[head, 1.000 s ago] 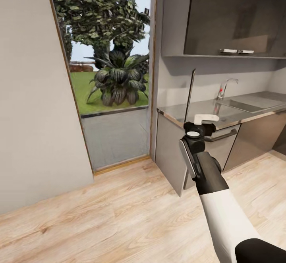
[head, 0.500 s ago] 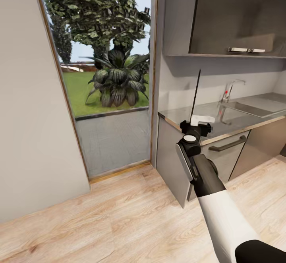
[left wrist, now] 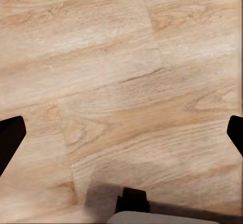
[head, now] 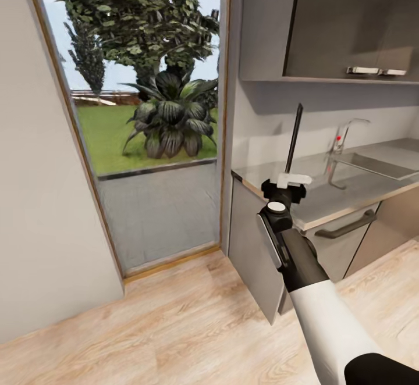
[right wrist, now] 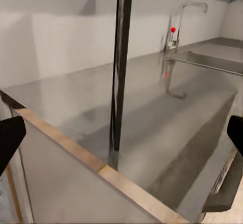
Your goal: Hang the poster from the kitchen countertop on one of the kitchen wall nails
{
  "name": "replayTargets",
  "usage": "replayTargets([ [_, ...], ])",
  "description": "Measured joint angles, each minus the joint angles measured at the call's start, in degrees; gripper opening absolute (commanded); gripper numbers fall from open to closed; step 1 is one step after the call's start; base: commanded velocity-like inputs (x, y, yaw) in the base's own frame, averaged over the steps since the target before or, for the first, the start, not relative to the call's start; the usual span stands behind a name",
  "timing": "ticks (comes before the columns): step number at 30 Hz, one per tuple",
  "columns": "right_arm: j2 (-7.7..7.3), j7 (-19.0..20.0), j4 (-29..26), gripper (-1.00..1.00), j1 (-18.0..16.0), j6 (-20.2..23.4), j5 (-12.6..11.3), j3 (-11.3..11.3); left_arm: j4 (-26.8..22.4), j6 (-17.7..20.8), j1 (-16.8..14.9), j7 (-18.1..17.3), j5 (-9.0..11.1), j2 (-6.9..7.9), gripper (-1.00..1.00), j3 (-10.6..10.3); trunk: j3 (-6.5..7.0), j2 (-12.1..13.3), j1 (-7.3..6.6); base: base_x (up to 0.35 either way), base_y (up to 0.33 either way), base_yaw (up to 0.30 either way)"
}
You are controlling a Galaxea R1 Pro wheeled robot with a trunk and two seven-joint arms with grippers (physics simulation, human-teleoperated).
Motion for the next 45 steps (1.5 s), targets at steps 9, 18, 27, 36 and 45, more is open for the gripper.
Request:
replayTargets([
  [9,-0.19,0.1,5.62,1.0,1.26,-7.12,-1.34,-0.03,0.0,-0.01,0.0,0.04,0.0,0.0,1.0,0.02,0.0,0.0,0.03,0.112,-0.041,0.0],
  [18,-0.19,0.1,6.23,1.0,1.35,-7.71,-1.48,-0.03,0.0,0.0,0.0,0.08,-0.01,0.0,1.0,-0.03,0.0,0.0,0.02,0.13,-0.114,0.0],
  [27,-0.2,0.11,6.29,1.0,1.38,-7.77,-1.48,-0.03,-0.01,0.01,0.0,0.08,-0.07,0.0,1.0,0.02,0.0,0.0,0.01,0.128,-0.025,0.0],
  [36,-0.2,0.11,6.32,1.0,1.42,-7.77,-1.49,-0.04,-0.01,-0.01,0.0,0.08,-0.08,0.0,1.0,0.06,0.0,0.0,0.03,0.113,-0.001,0.0],
  [45,-0.2,0.11,6.3,1.0,1.39,-7.77,-1.48,-0.05,0.0,0.0,0.0,0.08,-0.07,0.0,1.0,0.06,0.0,0.0,0.02,0.128,-0.03,0.0],
])
